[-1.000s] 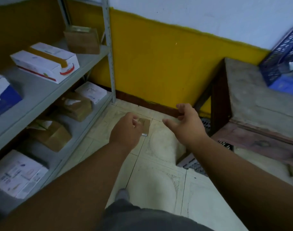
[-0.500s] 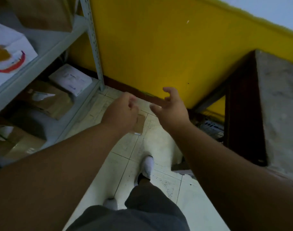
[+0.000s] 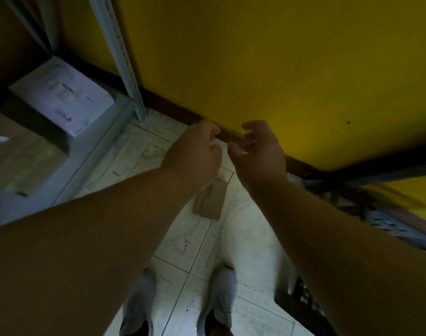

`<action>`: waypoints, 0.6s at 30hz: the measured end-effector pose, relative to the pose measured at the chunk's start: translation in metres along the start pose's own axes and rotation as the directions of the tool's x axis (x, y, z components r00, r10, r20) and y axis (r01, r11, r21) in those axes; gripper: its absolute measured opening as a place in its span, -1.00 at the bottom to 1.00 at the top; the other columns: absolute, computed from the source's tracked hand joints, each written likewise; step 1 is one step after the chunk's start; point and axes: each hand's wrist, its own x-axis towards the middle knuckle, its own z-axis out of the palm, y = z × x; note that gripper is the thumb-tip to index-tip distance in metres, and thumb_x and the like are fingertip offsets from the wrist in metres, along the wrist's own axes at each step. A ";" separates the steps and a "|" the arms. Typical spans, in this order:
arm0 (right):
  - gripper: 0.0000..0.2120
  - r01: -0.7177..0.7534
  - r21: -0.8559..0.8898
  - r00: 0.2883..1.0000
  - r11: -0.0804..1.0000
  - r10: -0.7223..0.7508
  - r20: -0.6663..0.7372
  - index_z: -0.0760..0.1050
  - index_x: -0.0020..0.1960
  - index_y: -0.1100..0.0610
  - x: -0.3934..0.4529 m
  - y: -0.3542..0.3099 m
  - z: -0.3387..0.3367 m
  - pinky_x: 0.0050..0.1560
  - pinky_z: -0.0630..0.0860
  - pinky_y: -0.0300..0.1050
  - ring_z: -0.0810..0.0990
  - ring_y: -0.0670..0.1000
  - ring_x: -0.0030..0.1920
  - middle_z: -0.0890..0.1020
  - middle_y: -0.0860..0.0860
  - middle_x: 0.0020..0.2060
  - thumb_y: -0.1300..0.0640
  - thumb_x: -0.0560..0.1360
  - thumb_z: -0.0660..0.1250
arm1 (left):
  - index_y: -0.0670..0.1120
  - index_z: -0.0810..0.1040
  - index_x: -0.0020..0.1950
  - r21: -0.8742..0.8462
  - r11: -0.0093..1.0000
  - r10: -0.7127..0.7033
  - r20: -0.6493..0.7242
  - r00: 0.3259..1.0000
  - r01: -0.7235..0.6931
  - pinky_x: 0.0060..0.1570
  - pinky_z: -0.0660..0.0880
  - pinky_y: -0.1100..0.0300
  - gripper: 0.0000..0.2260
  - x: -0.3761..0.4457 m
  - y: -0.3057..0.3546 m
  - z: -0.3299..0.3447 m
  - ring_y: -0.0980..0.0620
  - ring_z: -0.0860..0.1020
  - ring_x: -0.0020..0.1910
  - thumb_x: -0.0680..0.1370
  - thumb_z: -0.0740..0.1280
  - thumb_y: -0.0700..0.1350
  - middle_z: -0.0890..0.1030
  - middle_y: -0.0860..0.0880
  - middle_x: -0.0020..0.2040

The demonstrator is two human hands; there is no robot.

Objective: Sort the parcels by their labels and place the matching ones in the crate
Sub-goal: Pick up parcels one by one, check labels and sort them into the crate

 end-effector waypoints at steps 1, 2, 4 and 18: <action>-0.64 -0.016 -0.001 1.000 1.000 0.016 0.008 0.47 0.25 -0.01 0.006 0.020 0.020 -0.09 0.48 -0.20 0.60 -0.03 0.02 0.58 -0.01 0.13 0.04 0.49 0.43 | 0.00 0.40 0.41 0.012 1.000 -0.017 0.021 1.000 0.017 0.06 0.38 0.19 -0.67 0.013 -0.017 0.020 0.00 0.49 0.22 0.63 0.25 -0.08 0.47 -0.03 0.33; -0.68 -0.054 0.008 0.998 0.998 0.054 0.020 0.50 0.24 -0.03 0.010 0.041 0.039 -0.13 0.44 -0.27 0.59 -0.06 0.02 0.58 -0.04 0.14 0.04 0.50 0.42 | 0.02 0.36 0.44 0.030 0.999 -0.040 0.041 0.998 0.039 0.06 0.37 0.20 -0.62 0.024 -0.036 0.042 -0.03 0.50 0.23 0.63 0.27 -0.06 0.43 -0.04 0.37; -0.74 -0.159 0.019 0.983 0.987 0.157 0.091 0.55 0.23 -0.06 0.014 0.088 0.080 -0.15 0.35 -0.40 0.56 -0.13 0.01 0.56 -0.10 0.17 0.03 0.54 0.39 | 0.06 0.27 0.51 0.048 0.993 -0.115 0.063 0.991 0.112 0.02 0.37 0.17 -0.52 0.041 -0.076 0.085 -0.07 0.49 0.25 0.62 0.30 -0.04 0.35 -0.07 0.45; -0.46 -0.484 -0.130 0.824 0.866 0.500 0.265 0.31 0.50 -0.04 0.061 0.331 0.256 0.07 0.61 0.01 0.58 0.09 0.12 0.51 0.07 0.28 0.02 0.56 0.36 | 0.00 0.16 0.58 0.002 0.856 -0.505 0.211 0.837 0.517 -0.01 0.45 0.10 -0.44 0.105 -0.311 0.319 -0.15 0.48 0.29 0.63 0.29 -0.02 0.36 -0.14 0.49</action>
